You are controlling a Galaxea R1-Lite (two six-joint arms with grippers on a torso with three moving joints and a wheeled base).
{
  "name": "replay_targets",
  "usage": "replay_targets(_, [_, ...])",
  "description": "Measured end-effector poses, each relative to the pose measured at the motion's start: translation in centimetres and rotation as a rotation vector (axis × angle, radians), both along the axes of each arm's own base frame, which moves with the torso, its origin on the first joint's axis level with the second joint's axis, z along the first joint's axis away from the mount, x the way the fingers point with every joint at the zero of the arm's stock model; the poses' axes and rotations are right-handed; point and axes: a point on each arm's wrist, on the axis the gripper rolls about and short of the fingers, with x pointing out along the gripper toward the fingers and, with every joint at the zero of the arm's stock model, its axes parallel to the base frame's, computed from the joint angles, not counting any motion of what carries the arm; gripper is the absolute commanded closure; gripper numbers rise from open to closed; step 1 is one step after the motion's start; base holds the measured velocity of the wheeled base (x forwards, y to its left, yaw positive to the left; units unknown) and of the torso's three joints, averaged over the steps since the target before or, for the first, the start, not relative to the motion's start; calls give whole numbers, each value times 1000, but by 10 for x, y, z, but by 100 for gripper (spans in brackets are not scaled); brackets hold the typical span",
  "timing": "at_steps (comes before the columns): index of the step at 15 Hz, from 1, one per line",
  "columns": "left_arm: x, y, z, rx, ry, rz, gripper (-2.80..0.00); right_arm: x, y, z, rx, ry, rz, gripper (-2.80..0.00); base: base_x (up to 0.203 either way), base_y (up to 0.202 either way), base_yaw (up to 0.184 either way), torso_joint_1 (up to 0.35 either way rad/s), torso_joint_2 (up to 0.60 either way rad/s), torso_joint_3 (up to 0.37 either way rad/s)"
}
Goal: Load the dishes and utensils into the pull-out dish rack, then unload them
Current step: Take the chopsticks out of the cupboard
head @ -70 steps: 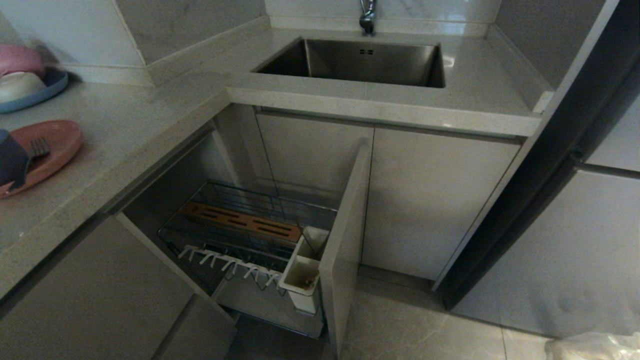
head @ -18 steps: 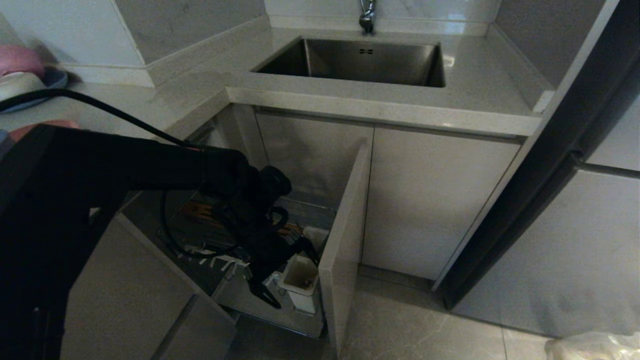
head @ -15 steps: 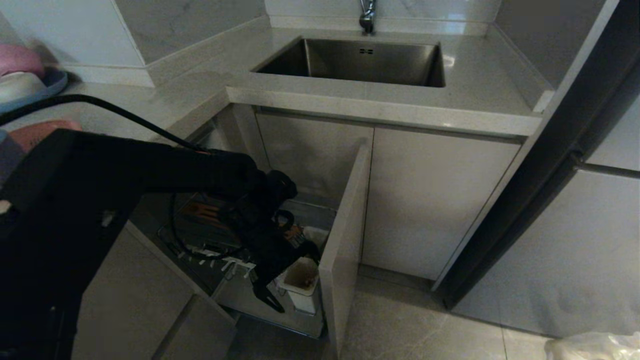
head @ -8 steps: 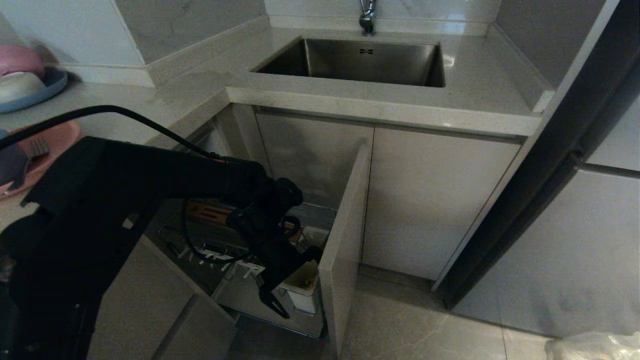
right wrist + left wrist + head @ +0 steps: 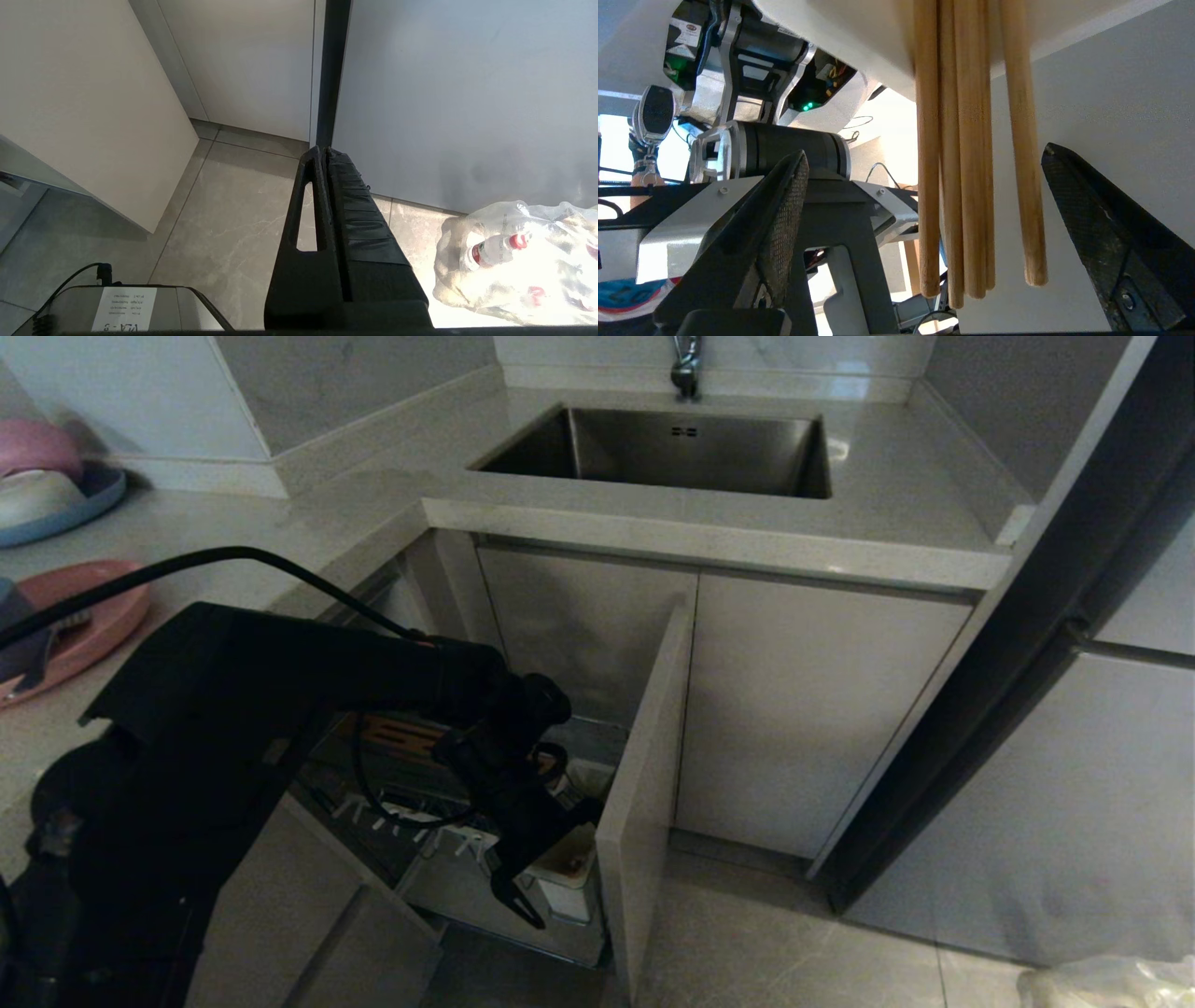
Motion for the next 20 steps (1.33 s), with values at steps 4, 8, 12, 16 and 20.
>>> replay_targets(4, [2, -1, -4, 1, 1, 1, -280, 0, 0, 0, 0, 0, 0, 0, 0, 0, 0, 0, 0, 0])
replay_targets(8, [4, -1, -5, 5, -2, 1, 0, 0, 0, 0, 0, 0, 0, 0, 0, 0, 0, 0, 0, 0])
replay_targets(12, [4, -1, -6, 10, -1, 3, 0, 0, 0, 0, 0, 0, 0, 0, 0, 0, 0, 0, 0, 0])
replay_targets(16, [3, -1, -5, 10, 0, 1, 0, 0, 0, 0, 0, 0, 0, 0, 0, 0, 0, 0, 0, 0])
replay_targets(20, [3, -1, -5, 10, 2, 2, 0, 0, 0, 0, 0, 0, 0, 0, 0, 0, 0, 0, 0, 0])
